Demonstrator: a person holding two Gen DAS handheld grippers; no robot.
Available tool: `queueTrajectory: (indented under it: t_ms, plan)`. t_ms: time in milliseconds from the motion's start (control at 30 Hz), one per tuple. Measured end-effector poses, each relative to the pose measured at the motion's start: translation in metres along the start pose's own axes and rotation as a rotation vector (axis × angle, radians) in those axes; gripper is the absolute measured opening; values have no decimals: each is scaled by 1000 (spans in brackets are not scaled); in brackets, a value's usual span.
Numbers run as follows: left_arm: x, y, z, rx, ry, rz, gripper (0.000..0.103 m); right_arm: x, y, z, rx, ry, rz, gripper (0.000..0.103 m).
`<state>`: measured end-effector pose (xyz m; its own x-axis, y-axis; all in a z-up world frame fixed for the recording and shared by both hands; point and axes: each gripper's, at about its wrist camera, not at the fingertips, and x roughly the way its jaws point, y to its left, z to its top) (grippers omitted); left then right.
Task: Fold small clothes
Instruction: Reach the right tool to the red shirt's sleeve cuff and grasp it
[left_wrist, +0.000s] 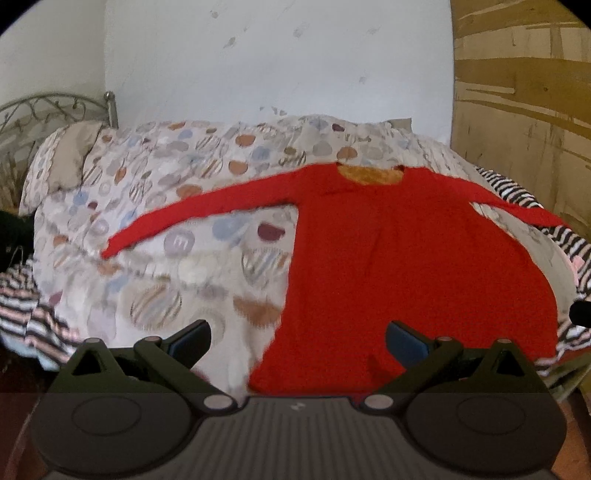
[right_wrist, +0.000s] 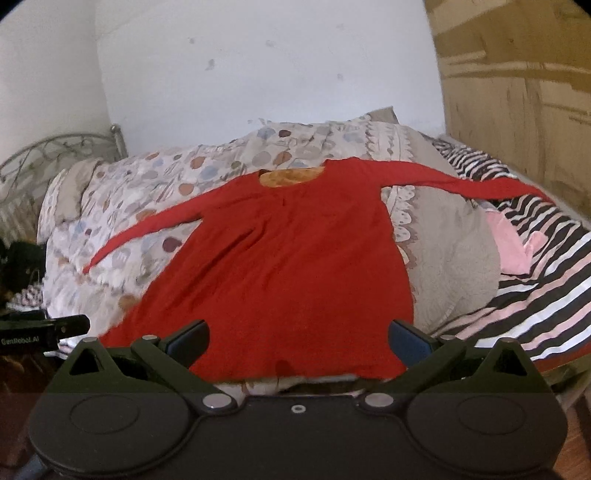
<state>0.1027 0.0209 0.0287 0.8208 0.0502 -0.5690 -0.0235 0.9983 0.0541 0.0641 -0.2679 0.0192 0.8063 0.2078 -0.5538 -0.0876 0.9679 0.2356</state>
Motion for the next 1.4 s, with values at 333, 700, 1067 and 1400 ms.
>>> queueTrajectory:
  t_ms: [333, 700, 1067, 1400]
  plan:
    - [61, 3, 71, 12, -57, 45, 103, 38, -40, 38, 29, -98, -76, 103]
    - [161, -30, 102, -10, -43, 4, 103, 84, -125, 75, 128, -216, -247, 103]
    - [236, -65, 76, -32, -18, -40, 103, 144, -262, 142, 279, -156, -380, 103]
    - [265, -79, 50, 37, -38, -2, 103, 209, -401, 177, 689, -172, -537, 90]
